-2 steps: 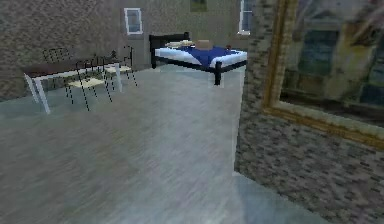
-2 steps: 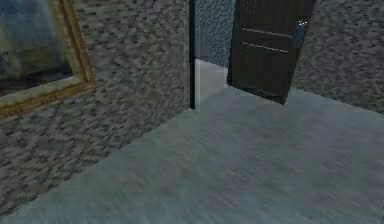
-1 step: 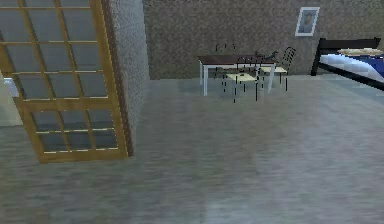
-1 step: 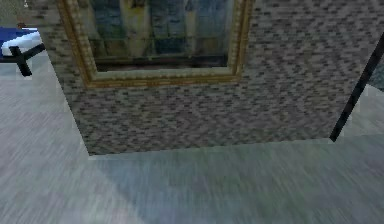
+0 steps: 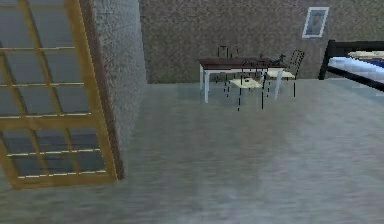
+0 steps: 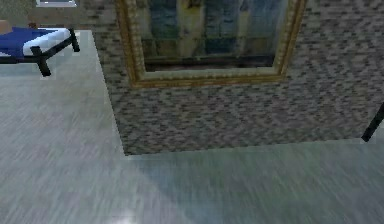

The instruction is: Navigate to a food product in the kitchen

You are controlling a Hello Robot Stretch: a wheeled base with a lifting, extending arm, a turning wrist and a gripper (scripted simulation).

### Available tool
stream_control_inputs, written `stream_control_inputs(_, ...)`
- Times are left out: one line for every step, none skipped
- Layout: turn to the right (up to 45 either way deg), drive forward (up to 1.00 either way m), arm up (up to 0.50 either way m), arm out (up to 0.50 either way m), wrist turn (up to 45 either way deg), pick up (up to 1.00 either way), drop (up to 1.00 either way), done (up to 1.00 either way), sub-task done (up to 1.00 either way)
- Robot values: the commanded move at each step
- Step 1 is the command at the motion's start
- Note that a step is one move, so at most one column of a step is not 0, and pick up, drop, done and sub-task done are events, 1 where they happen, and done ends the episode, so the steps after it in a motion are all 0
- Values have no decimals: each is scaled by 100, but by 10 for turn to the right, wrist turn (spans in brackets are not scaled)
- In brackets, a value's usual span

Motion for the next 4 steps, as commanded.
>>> stream_control_inputs(-450, 0, 0, 0, 0, 0, 0, 0, 0)
stream_control_inputs(-30, 0, 0, 0, 0, 0, 0, 0, 0)
stream_control_inputs(450, 0, 0, 0, 0, 0, 0, 0, 0)
stream_control_inputs(450, 0, 0, 0, 0, 0, 0, 0, 0)
